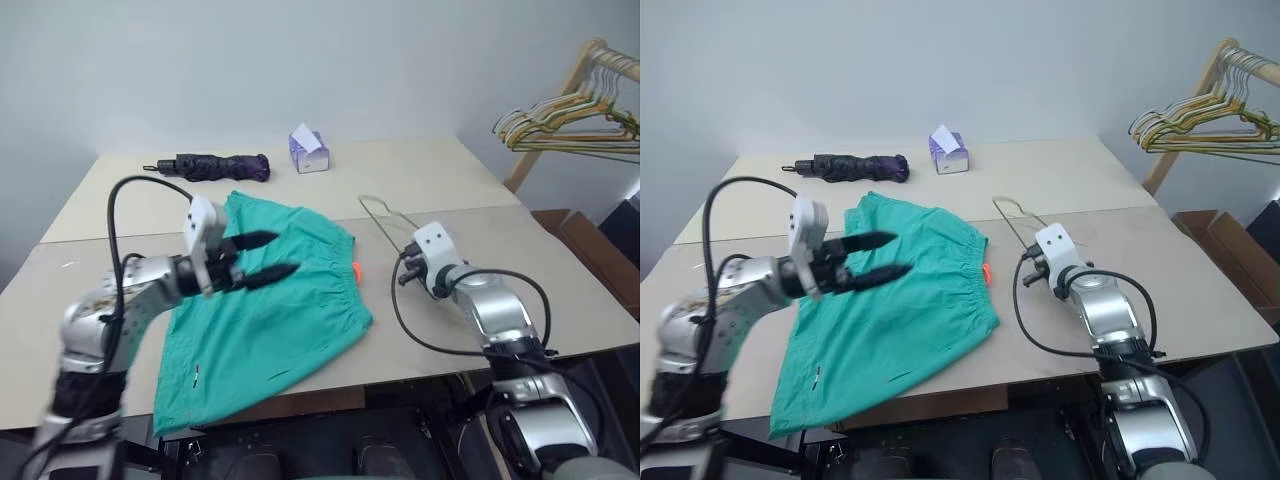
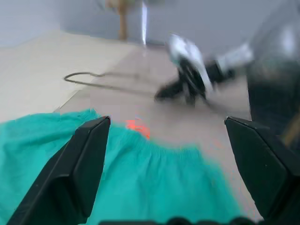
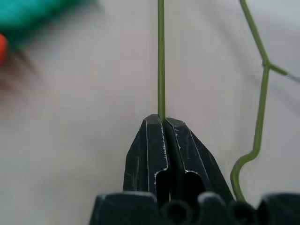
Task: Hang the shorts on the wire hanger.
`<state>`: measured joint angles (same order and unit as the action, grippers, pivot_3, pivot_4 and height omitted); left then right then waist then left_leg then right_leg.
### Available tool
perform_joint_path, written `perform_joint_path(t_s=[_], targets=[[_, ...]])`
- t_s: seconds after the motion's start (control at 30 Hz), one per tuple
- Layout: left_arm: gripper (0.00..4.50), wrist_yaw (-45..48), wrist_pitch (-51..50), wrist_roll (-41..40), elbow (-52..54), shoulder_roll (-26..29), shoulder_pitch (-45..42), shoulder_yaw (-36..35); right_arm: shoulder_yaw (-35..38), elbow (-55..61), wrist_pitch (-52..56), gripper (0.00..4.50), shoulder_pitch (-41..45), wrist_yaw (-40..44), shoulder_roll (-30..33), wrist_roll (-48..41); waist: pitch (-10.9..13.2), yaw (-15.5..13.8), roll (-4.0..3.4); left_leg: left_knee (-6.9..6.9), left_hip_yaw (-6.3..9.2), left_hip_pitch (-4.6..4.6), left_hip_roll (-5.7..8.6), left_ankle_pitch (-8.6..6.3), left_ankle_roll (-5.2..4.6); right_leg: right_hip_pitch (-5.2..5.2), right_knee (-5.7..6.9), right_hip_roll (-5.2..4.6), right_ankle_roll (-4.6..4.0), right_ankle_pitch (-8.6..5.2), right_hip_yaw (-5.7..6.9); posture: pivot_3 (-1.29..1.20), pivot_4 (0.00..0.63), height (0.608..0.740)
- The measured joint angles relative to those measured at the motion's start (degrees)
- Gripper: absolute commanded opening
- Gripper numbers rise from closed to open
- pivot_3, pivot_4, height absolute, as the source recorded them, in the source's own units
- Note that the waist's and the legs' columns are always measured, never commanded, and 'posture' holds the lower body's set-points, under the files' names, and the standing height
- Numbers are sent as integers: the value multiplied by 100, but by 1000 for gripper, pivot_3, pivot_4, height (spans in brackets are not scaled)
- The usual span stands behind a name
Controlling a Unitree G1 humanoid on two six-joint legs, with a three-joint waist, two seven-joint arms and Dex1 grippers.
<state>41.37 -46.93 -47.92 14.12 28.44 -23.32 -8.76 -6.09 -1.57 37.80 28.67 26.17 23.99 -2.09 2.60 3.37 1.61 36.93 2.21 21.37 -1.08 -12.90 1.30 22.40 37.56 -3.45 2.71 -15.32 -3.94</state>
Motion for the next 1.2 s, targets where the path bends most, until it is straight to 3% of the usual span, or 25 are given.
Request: perform_joint_path(t_s=[0.13,0.3,0.57,0.7,1.03,1.2], targets=[[4207,-1496,-889,-1655,-177,-1152,-100,-495,-153,1444,-720,20,-316,253,-2,-123,-5,41,7,1,15,-5,1,-4,3,-7,1,-1,-9,8,2,-2,0,740],[4207,-3453,-765,-2907,-508,-2374,-204,-932,-591,2079,-1097,20,-656,255,-290,-90,-6,-24,10,5,20,-9,9,-4,4,-10,3,-2,-31,28,1,-2,0,740],[4207,-4521,-166,-3333,-915,-2588,-768,-1304,-703,2351,-1353,20,-688,362,-327,-93,-7,-118,10,4,17,-8,18,-3,5,-15,-15,-1,-42,34,2,-7,0,740],[3349,-4577,-177,-3331,-1028,-2509,-768,-1252,-747,2350,-1354,0,-688,358,-336,-50,-7,-117,10,4,17,-6,17,-3,5,-17,-29,-1,-46,37,3,-10,0,740],[46,-4618,-171,-3274,-1048,-2428,-765,-1109,-865,2368,-1368,0,-768,314,-420,87,-6,-106,10,3,16,-5,17,-3,5,-19,-36,0,-46,40,3,-13,0,740],[46,-4474,-142,-3039,-1032,-2265,-746,-1018,-872,2433,-1393,0,-775,334,-406,93,-7,-102,12,2,18,-3,17,-3,6,-20,-41,1,-45,40,6,-11,0,740]])
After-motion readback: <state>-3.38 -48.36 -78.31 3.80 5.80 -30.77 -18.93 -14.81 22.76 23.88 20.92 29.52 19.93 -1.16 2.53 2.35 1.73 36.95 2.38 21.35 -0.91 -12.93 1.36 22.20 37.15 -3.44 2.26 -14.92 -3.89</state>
